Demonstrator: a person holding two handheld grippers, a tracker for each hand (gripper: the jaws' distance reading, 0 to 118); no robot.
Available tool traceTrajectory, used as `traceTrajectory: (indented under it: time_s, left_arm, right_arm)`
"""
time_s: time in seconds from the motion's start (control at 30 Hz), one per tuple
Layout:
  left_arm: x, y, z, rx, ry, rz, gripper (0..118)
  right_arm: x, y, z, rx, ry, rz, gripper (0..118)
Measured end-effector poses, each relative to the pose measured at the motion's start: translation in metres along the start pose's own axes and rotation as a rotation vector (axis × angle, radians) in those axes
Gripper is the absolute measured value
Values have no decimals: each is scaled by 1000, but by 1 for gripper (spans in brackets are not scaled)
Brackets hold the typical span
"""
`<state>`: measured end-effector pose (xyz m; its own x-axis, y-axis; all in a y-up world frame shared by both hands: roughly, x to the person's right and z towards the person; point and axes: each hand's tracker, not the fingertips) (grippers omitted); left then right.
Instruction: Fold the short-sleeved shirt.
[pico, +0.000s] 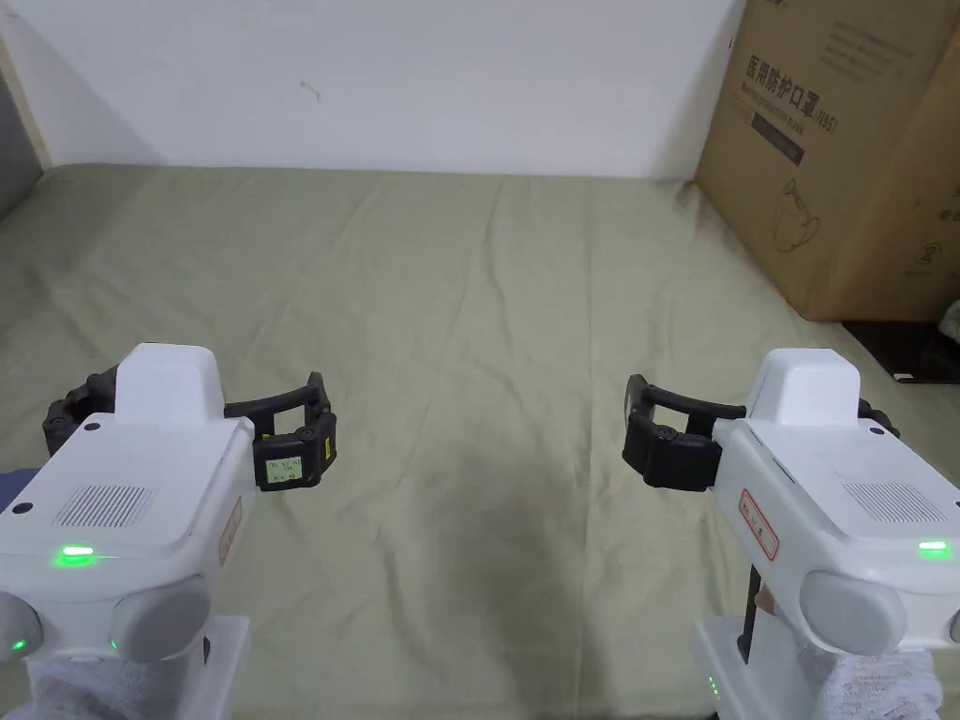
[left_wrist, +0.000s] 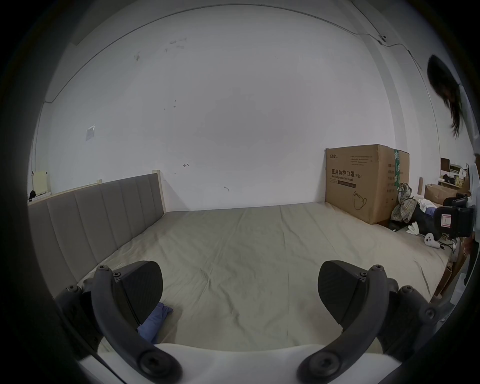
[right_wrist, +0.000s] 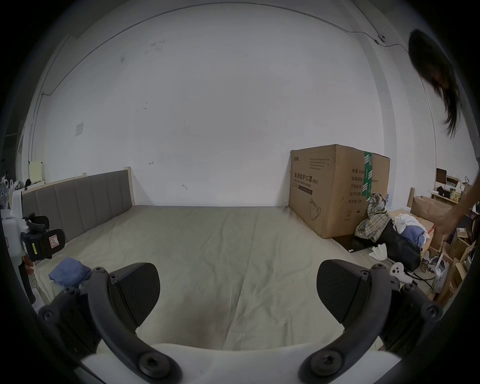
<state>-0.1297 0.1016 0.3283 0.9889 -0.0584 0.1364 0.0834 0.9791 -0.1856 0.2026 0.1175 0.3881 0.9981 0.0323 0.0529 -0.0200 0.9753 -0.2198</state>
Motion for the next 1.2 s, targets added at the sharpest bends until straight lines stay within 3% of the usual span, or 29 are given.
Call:
traceTrajectory:
  time_s: [1.2]
  left_arm:
    - [5, 2, 0, 8, -14, 2, 118]
  right_arm:
    - [-8, 7, 1, 16, 18, 17, 118]
